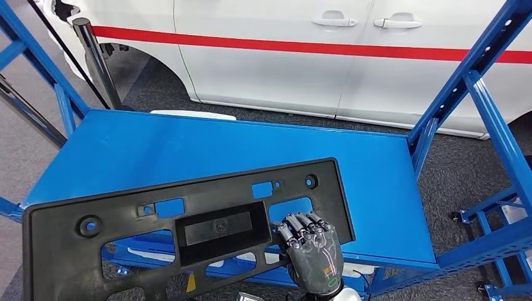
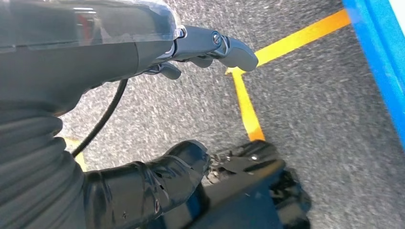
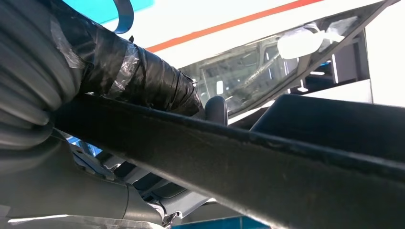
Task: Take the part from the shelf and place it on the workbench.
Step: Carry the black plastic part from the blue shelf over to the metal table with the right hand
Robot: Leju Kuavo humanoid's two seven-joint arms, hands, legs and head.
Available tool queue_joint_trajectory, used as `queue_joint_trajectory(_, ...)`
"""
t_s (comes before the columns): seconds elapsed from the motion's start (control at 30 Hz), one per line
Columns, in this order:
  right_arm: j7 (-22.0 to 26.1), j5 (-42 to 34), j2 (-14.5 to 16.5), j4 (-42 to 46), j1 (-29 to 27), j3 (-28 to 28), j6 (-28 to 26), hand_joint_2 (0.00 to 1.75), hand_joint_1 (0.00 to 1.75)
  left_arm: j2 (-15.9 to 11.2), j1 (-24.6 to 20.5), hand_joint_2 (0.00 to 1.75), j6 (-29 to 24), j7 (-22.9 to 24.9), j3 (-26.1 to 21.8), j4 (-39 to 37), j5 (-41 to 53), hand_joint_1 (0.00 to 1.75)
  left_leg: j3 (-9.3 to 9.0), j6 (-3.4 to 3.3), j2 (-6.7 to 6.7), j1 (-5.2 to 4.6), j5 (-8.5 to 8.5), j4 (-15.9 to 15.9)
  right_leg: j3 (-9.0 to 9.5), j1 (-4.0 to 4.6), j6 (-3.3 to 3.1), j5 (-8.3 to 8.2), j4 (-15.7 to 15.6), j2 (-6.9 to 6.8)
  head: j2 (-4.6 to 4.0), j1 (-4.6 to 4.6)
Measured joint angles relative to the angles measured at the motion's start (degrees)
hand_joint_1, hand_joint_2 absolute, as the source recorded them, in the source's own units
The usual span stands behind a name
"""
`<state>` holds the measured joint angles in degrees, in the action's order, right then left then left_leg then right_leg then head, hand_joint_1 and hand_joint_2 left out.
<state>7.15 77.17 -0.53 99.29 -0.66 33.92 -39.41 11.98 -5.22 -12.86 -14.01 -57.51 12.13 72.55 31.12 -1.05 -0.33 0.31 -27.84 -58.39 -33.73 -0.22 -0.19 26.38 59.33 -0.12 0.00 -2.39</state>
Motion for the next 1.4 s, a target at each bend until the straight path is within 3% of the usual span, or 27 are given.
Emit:
queue_joint_trajectory(0.07, 0.01, -0.02, -0.01, -0.05, 0.04, 0.00, 0.00, 1.75, 1.75, 0.01, 0.09, 1.75, -0.04, 0.02, 0.00, 0.00, 0.03, 0.00, 0.14, -0.81, 0.13, 0.23, 0.68, 0.54, -0.42, -0.08, 0.62, 0.84, 0.88, 0.04, -0.01, -0.02)
queue_joint_trajectory(0.1, 0.02, -0.02, -0.02, -0.08, 0.06, 0.00, 0.00, 1.75, 1.75, 0.02, 0.07, 1.75, -0.06, 0.02, 0.00, 0.00, 0.05, 0.00, 0.25, -1.24, 0.22, 0.37, 1.03, 0.81, -1.16, -0.11, 0.87, 2.28, 2.68, 0.06, -0.01, -0.03)
queue_joint_trajectory(0.2, 0.04, -0.06, -0.02, -0.32, 0.08, 0.00, 0.00, 1.75, 1.75, 0.02, -0.03, 1.75, -0.08, 0.02, 0.00, 0.00, 0.13, 0.00, 0.98, -1.75, 0.41, 0.32, 1.54, 0.79, -5.12, -0.39, 1.42, 8.01, 12.60, 0.07, 0.00, -0.04)
queue_joint_trajectory(0.23, 0.04, -0.10, -0.02, -0.48, 0.08, 0.00, 0.00, 1.75, 1.75, 0.02, -0.01, 1.75, -0.08, 0.02, 0.00, 0.00, 0.15, 0.00, 1.23, -1.74, 0.44, 0.31, 1.65, 0.67, -5.78, -0.51, 1.56, 8.63, 14.71, 0.07, 0.00, -0.04)
queue_joint_trajectory(0.27, 0.03, -0.14, -0.02, -0.63, 0.08, 0.00, 0.00, 1.75, 1.75, 0.02, 0.01, 1.75, -0.08, 0.02, 0.00, 0.00, 0.15, 0.00, 1.48, -1.69, 0.45, 0.32, 1.74, 0.50, -5.46, -0.63, 1.64, 8.17, 14.83, 0.06, 0.00, -0.04)
queue_joint_trajectory(0.3, 0.03, -0.19, -0.02, -0.76, 0.09, 0.00, 0.00, 1.75, 1.75, 0.02, 0.02, 1.75, -0.08, 0.02, 0.00, 0.00, 0.15, 0.00, 1.69, -1.61, 0.44, 0.34, 1.80, 0.30, -4.03, -0.76, 1.67, 6.78, 12.73, 0.05, 0.00, -0.04)
queue_joint_trajectory(0.33, 0.02, -0.22, -0.02, -0.84, 0.12, 0.00, 0.00, 1.75, 1.75, 0.03, 0.02, 1.75, -0.08, 0.02, 0.00, 0.00, 0.15, 0.00, 1.85, -1.51, 0.43, 0.35, 1.81, 0.06, -1.80, -0.89, 1.62, 5.00, 8.99, 0.05, 0.00, -0.04)
queue_joint_trajectory(0.4, 0.02, -0.26, -0.02, -0.90, 0.29, 0.00, 0.00, 1.75, 1.75, 0.05, -0.02, 1.75, -0.09, 0.02, 0.00, 0.00, 0.16, 0.00, 2.23, -1.02, 0.38, 0.15, 1.84, -0.42, 1.76, -0.83, 1.32, 2.93, 2.30, 0.09, 0.00, -0.04)
queue_joint_trajectory(0.43, 0.01, -0.29, -0.02, -0.91, 0.36, 0.00, 0.00, 1.75, 1.75, 0.05, -0.04, 1.75, -0.10, 0.01, 0.00, 0.00, 0.16, 0.00, 2.41, -0.68, 0.37, 0.06, 1.92, -0.57, 2.44, -0.71, 1.08, 2.63, 0.68, 0.13, 0.00, -0.03)
queue_joint_trajectory(0.53, -0.06, -0.37, -0.01, -0.95, 0.48, 0.00, 0.00, 1.75, 1.75, 0.04, -0.08, 1.75, -0.15, 0.02, 0.00, 0.00, 0.18, 0.00, 2.80, 0.42, 0.35, 0.15, 2.22, -0.66, 2.05, -0.54, 0.02, 2.08, 0.14, 0.16, 0.00, -0.01)
queue_joint_trajectory(0.6, -0.11, -0.40, 0.00, -0.96, 0.62, 0.00, 0.00, 1.75, 1.75, 0.04, -0.06, 1.75, -0.19, 0.02, 0.00, 0.00, 0.19, 0.00, 3.79, 1.03, 0.34, 0.34, 0.26, -2.78, 1.71, -0.69, -0.90, 1.44, -0.19, 0.04, 0.00, 0.00)
queue_joint_trajectory(0.7, -0.11, -0.51, 0.01, -1.04, 0.71, 0.00, 0.00, 1.75, 1.75, 0.04, -0.05, 1.75, -0.24, -0.01, 0.00, 0.00, 0.19, 0.00, 7.52, 1.60, 0.33, 0.46, -5.85, -12.58, 0.77, -0.56, -1.55, 0.72, -0.20, -0.17, 0.00, 0.03)
queue_joint_trajectory(0.73, -0.11, -0.55, 0.01, -1.12, 0.70, 0.00, 0.00, 1.75, 1.75, 0.04, -0.06, 1.75, -0.25, -0.02, 0.00, 0.00, 0.19, 0.00, 8.25, 1.68, 0.33, 0.47, -6.83, -15.10, 0.44, -0.48, -1.57, 0.53, -0.15, -0.21, 0.00, 0.03)
queue_joint_trajectory(0.77, -0.11, -0.56, 0.01, -1.21, 0.70, 0.00, 0.00, 1.75, 1.75, 0.04, -0.06, 1.75, -0.25, -0.02, 0.00, 0.00, 0.18, 0.00, 8.01, 1.68, 0.34, 0.47, -6.72, -15.67, 0.12, -0.44, -1.54, 0.35, -0.06, -0.21, 0.00, 0.03)
queue_joint_trajectory(0.8, -0.11, -0.56, 0.01, -1.28, 0.69, 0.00, 0.00, 1.75, 1.75, 0.04, -0.06, 1.75, -0.25, -0.03, 0.00, 0.00, 0.17, 0.00, 6.69, 1.60, 0.34, 0.46, -5.63, -14.07, -0.12, -0.42, -1.46, 0.21, 0.04, -0.20, 0.00, 0.03)
queue_joint_trajectory(0.87, -0.11, -0.57, 0.02, -1.35, 0.70, 0.00, 0.00, 1.75, 1.75, 0.03, -0.07, 1.75, -0.26, -0.02, 0.00, 0.00, 0.18, 0.00, 2.00, 1.12, 0.32, 0.43, -2.61, -6.43, -0.41, -0.42, -1.22, -0.01, 0.28, -0.16, 0.00, 0.03)
queue_joint_trajectory(0.93, -0.11, -0.65, 0.07, -1.35, 0.72, 0.00, 0.00, 1.75, 1.75, 0.02, -0.13, 1.75, -0.27, -0.03, 0.00, 0.00, 0.19, 0.00, -0.90, 0.60, 0.28, 0.17, -1.17, -0.89, -0.67, -0.31, -0.70, -0.28, 0.51, -0.17, 0.00, 0.02)
queue_joint_trajectory(1.07, -0.10, -0.74, 0.16, -1.35, 0.71, 0.00, 0.00, 1.75, 1.75, 0.01, 0.01, 1.75, -0.48, -0.04, 0.00, 0.00, 0.16, 0.00, -0.79, -0.57, 0.36, 0.10, -0.14, 0.45, -1.07, -0.38, 0.76, -0.54, 0.63, -0.11, 0.00, 0.01)
queue_joint_trajectory(1.13, -0.09, -0.75, 0.16, -1.35, 0.70, 0.00, -0.01, 1.75, 1.75, 0.02, -0.05, 1.75, -0.68, -0.04, 0.00, 0.00, 0.15, 0.00, -0.47, -1.39, 0.59, 0.37, 0.71, 0.91, -2.42, -0.47, 1.22, 2.32, 3.88, -0.01, 0.00, -0.07)
queue_joint_trajectory(1.2, -0.05, -0.77, 0.16, -1.36, 0.64, 0.00, -0.03, 1.75, 1.75, 0.02, -0.10, 1.75, -0.86, -0.04, 0.00, 0.00, 0.15, 0.00, 0.36, -1.78, 0.72, 0.28, 1.25, 0.86, -5.03, -0.58, 1.59, 6.75, 10.80, 0.03, 0.00, -0.10)
queue_joint_trajectory(1.23, -0.03, -0.78, 0.16, -1.37, 0.59, 0.00, -0.03, 1.75, 1.75, 0.02, -0.08, 1.75, -0.93, -0.03, 0.00, 0.00, 0.15, 0.00, 0.81, -1.78, 0.76, 0.25, 1.47, 0.74, -5.99, -0.61, 1.76, 8.14, 13.79, 0.03, 0.00, -0.09)
queue_joint_trajectory(1.27, -0.01, -0.79, 0.16, -1.37, 0.56, 0.00, -0.03, 1.75, 1.75, 0.02, -0.06, 1.75, -0.99, -0.03, 0.00, 0.00, 0.15, 0.00, 1.26, -1.71, 0.79, 0.24, 1.68, 0.58, -6.12, -0.64, 1.87, 8.50, 15.16, 0.03, 0.00, -0.09)
queue_joint_trajectory(1.3, -0.01, -0.79, 0.16, -1.37, 0.54, 0.00, -0.03, 1.75, 1.75, 0.02, -0.05, 1.75, -1.02, -0.02, 0.00, 0.00, 0.15, 0.00, 1.67, -1.62, 0.80, 0.25, 1.85, 0.36, -5.18, -0.67, 1.90, 7.78, 14.37, 0.02, 0.00, -0.09)
queue_joint_trajectory(1.4, 0.03, -0.80, 0.16, -1.37, 0.58, 0.00, -0.03, 1.75, 1.75, 0.02, -0.07, 1.75, -1.04, -0.02, 0.00, 0.00, 0.15, 0.00, 2.51, -1.20, 0.78, 0.16, 2.11, -0.43, 1.28, -0.61, 1.44, 3.79, 3.98, 0.03, 0.00, -0.08)
